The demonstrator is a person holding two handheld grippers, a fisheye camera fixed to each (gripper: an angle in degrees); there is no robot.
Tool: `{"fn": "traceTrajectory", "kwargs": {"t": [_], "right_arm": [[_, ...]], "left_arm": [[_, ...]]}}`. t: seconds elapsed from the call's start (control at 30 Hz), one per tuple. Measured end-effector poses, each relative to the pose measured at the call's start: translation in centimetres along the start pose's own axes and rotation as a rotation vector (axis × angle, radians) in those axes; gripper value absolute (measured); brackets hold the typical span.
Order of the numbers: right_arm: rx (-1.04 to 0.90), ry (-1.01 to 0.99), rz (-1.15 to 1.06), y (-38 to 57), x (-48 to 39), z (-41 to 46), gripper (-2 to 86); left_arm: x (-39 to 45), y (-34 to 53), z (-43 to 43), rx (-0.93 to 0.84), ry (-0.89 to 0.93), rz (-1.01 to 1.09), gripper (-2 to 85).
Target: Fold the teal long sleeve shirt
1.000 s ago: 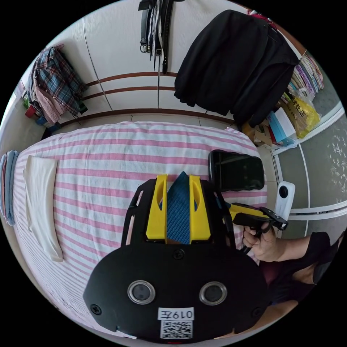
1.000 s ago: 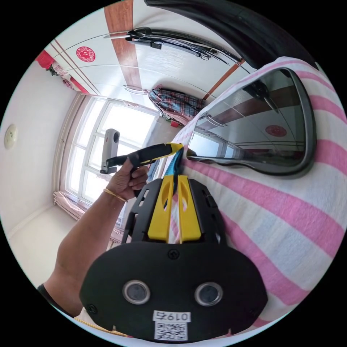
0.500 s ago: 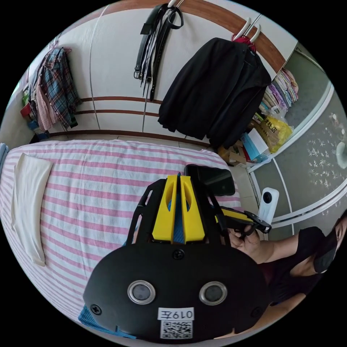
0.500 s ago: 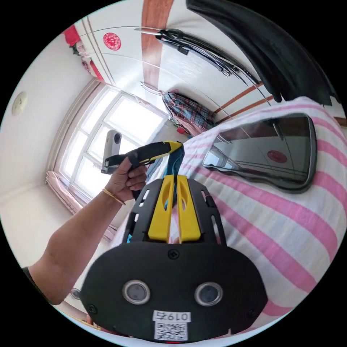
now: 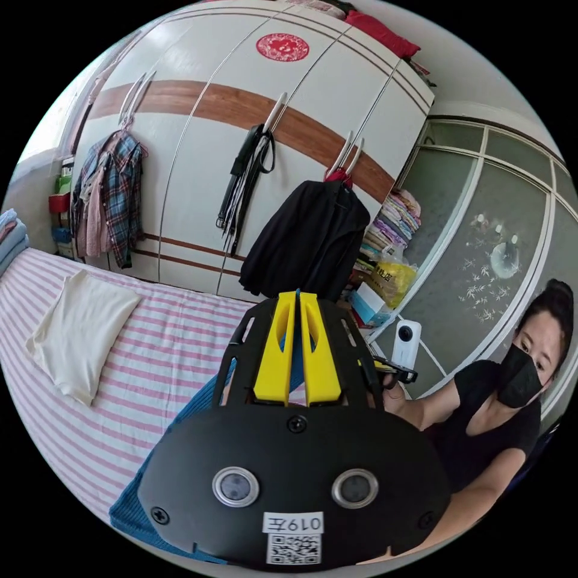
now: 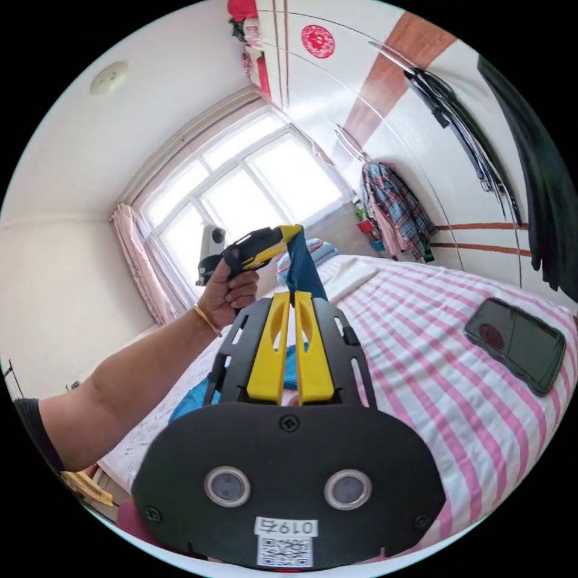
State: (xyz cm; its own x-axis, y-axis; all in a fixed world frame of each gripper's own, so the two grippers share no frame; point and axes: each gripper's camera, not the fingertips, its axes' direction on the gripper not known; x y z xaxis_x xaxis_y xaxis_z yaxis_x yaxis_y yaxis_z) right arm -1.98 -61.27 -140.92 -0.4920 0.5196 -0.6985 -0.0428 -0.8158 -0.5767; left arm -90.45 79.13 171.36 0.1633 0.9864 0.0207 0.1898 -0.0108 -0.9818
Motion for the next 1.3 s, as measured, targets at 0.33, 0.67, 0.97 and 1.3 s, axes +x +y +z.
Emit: {"fn": "traceTrajectory", "kwargs": {"t": [0.33, 0.67, 0.97, 1.3], "right_arm": [[-0.120, -0.265, -0.184, -3.1, -24.8, 12.1, -0.4], [-0.354, -0.496, -0.357, 1.6, -45.7, 20.9, -0.3], [-0.556, -0.465, -0.389, 6.6, -53.7, 27.7, -0.1], [-0.684, -0.459, -0.476, 5.0, -60.2, 32.6, 0.0]], "left_arm": [[7.8, 20.2, -33.5, 0.286, -0.098, -0.018, 1.1], [17.3, 48.5, -57.6, 0.520, -0.236, -0.126, 1.1], [20.2, 68.8, -66.1, 0.580, -0.255, -0.321, 1.1], [24.0, 81.3, -72.8, 0.579, -0.258, -0.383, 1.2]]}}
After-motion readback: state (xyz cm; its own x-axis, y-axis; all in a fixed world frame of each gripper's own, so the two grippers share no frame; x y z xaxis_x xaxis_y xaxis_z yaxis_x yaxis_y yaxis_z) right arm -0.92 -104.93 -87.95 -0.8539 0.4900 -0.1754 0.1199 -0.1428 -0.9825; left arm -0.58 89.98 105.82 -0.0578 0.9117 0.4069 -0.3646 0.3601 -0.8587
